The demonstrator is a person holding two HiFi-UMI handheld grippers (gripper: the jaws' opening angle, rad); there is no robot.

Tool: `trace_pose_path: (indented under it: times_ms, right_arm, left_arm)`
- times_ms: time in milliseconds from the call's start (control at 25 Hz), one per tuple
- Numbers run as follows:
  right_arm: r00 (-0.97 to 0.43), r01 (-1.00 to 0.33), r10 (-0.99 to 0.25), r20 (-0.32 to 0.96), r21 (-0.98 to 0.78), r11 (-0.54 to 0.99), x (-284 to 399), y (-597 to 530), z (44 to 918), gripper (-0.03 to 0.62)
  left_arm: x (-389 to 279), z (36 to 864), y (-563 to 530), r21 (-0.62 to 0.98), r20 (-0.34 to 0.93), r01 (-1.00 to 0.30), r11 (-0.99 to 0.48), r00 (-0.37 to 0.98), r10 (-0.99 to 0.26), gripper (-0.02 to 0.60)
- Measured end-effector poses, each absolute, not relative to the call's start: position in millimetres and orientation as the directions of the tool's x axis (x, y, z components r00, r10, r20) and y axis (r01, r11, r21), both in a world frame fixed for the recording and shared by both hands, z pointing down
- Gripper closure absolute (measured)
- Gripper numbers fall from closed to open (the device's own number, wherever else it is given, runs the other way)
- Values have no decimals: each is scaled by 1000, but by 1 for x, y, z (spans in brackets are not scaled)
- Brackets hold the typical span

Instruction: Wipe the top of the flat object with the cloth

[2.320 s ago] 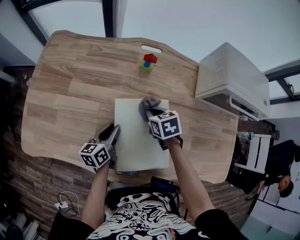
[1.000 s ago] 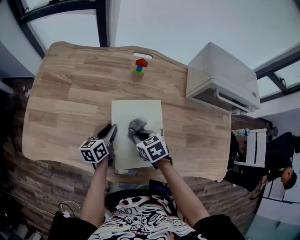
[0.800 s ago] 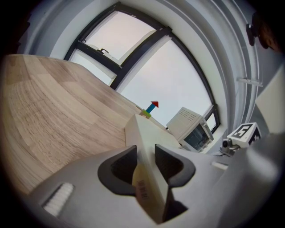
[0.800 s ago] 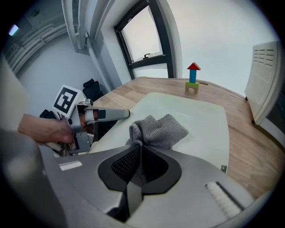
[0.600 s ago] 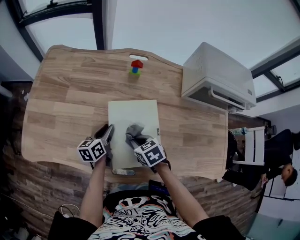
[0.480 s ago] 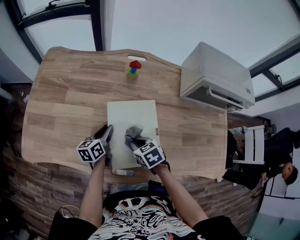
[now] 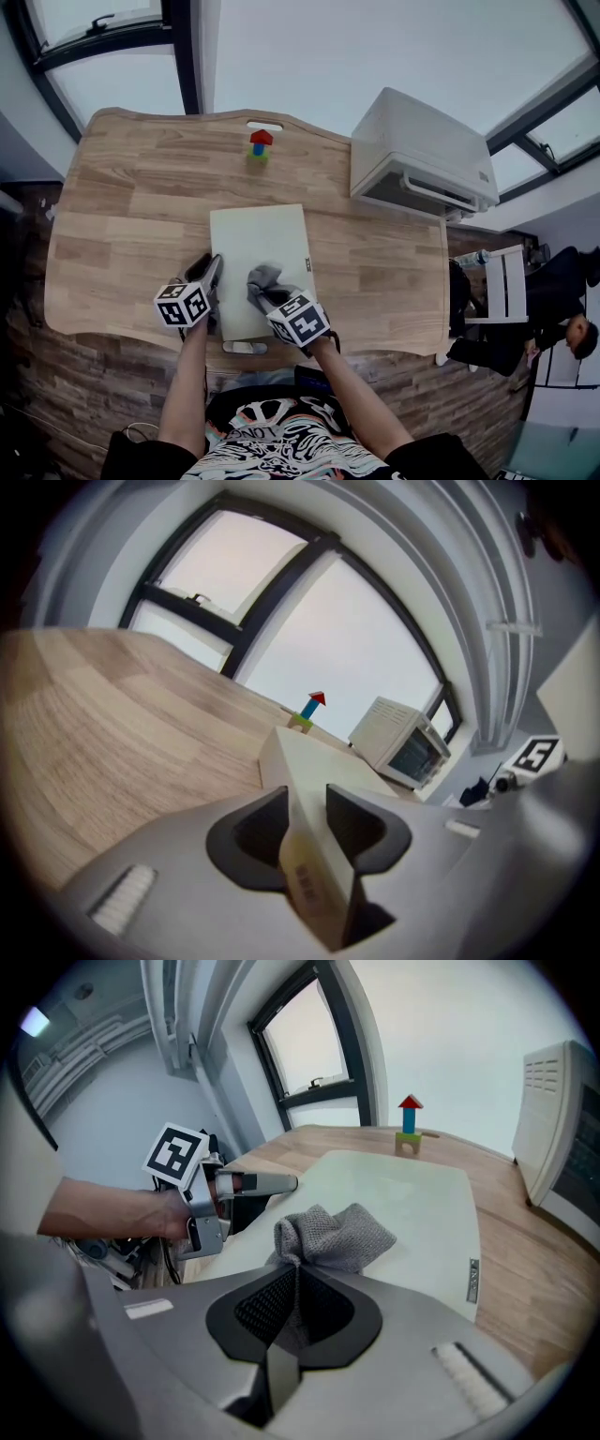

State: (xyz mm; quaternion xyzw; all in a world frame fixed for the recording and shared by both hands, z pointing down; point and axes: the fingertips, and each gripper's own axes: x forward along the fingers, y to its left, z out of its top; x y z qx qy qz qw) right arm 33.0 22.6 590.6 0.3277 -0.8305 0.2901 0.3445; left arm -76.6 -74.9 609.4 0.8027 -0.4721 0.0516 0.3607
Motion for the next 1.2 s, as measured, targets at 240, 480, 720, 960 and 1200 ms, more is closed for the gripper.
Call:
trace_pose_path:
  times_ms: [240, 480, 720, 960, 1200]
  right_arm:
    - [-436, -855, -622, 651, -84, 512, 59, 14, 551, 583]
    - [-394, -894, -784, 480, 0, 449, 69, 16, 489, 583]
    - [-350, -918, -884, 311, 75, 389, 74, 33, 433, 583]
    - [-330, -926, -923, 196, 121, 357, 69, 51, 394, 583]
    - [-321, -933, -935, 150, 118, 340, 75, 58, 377, 585]
  left_arm:
    - [-74, 566, -76, 260, 422, -862, -435, 507, -752, 400]
    - [-69, 494, -47, 187, 344, -844, -503, 536, -771, 491]
    - [-70, 434, -12, 166, 221, -851, -498, 524, -822, 515]
    - [-76, 396, 14, 150, 150, -849, -506, 526, -837, 523]
    - [-76, 374, 21, 160, 97, -846, -509, 527, -845, 525]
